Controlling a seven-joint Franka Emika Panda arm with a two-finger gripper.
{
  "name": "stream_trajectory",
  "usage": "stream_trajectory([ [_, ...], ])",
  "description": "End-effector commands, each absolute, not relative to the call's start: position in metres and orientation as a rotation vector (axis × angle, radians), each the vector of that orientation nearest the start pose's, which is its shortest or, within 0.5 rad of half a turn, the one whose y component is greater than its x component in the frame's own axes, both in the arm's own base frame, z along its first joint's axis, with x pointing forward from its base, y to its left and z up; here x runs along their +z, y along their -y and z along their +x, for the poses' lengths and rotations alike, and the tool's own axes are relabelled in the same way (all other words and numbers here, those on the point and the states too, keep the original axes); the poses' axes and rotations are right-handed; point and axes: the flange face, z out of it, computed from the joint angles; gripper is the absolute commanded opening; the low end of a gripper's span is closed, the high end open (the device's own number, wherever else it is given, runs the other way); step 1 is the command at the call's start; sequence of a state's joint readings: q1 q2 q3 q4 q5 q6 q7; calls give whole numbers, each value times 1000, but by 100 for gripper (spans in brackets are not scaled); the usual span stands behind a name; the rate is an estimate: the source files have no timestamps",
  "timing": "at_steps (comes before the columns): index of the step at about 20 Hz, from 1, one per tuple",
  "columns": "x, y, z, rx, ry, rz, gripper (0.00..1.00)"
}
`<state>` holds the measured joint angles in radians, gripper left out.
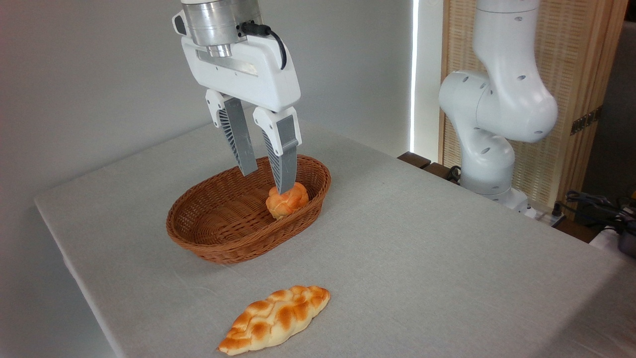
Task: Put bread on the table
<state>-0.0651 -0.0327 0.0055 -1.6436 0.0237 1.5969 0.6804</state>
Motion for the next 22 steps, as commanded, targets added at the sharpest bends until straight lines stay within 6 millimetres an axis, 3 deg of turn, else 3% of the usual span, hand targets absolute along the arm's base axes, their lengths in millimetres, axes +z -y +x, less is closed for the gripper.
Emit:
stream_trajectory([
  [1,615,25,542,53,-1145,-2900,100],
  [4,618,17,541,45,-1125,-2909,100],
  [15,616,25,535,51,-1136,-2916,100],
  [17,610,30,526,62,-1150,-2920,100],
  [22,585,70,500,55,-1262,-2915,100],
])
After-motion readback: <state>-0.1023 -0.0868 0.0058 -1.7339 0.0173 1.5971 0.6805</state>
